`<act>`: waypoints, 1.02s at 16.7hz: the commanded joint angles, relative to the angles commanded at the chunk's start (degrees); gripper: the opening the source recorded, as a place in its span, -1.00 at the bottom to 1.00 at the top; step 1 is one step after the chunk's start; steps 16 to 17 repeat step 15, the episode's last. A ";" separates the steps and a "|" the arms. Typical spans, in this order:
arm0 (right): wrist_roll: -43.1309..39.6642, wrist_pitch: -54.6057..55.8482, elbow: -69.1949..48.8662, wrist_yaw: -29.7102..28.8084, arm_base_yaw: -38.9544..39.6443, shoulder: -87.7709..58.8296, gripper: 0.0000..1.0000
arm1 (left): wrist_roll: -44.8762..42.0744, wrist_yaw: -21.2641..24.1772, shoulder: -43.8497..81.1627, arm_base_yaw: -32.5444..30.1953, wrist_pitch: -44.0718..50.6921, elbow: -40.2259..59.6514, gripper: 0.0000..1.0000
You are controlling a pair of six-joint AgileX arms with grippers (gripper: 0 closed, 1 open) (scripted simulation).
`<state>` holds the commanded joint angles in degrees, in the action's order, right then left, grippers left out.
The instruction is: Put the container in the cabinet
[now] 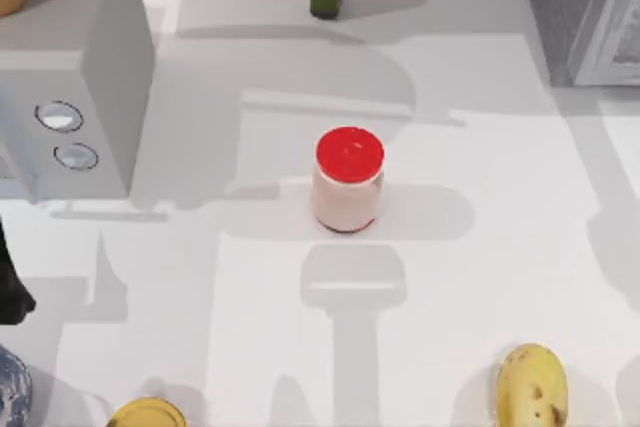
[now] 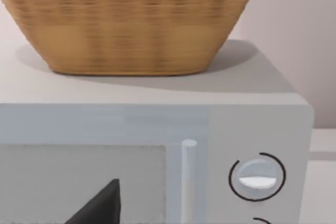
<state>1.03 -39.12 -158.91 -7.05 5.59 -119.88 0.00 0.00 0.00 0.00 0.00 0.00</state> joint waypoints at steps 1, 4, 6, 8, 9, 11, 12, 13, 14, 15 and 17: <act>0.00 0.00 0.00 0.00 0.00 0.00 -0.25 | 0.00 0.00 0.00 0.00 0.00 0.00 1.00; 0.00 0.00 0.00 0.00 0.00 0.00 0.21 | 0.00 0.00 0.00 0.00 0.00 0.00 1.00; 0.00 0.00 0.00 0.00 0.00 0.00 0.51 | 0.00 0.00 0.00 0.00 0.00 0.00 1.00; 0.00 0.00 0.00 0.00 0.00 0.00 0.81 | 0.00 0.00 0.00 0.00 0.00 0.00 1.00; 0.00 0.00 0.00 0.00 0.00 0.00 0.96 | 0.00 0.00 0.00 0.00 0.00 0.00 1.00; 0.00 0.00 0.00 0.00 0.00 0.00 1.00 | 0.00 0.00 0.00 0.00 0.00 0.00 1.00; 0.00 0.00 0.00 0.00 0.00 0.00 1.00 | 0.00 0.00 0.00 0.00 0.00 0.00 1.00; 0.00 0.00 0.00 0.00 0.00 0.00 1.00 | 0.00 0.00 0.00 0.00 0.00 0.00 1.00; 0.00 0.00 0.00 0.00 0.00 0.00 1.00 | 0.00 0.00 0.00 0.00 0.00 0.00 1.00; 0.00 0.00 0.00 0.00 0.00 0.00 1.00 | 0.00 0.00 0.00 0.00 0.00 0.00 1.00; 0.00 0.00 0.00 0.00 0.00 0.00 1.00 | 0.00 0.00 0.00 0.00 0.00 0.00 1.00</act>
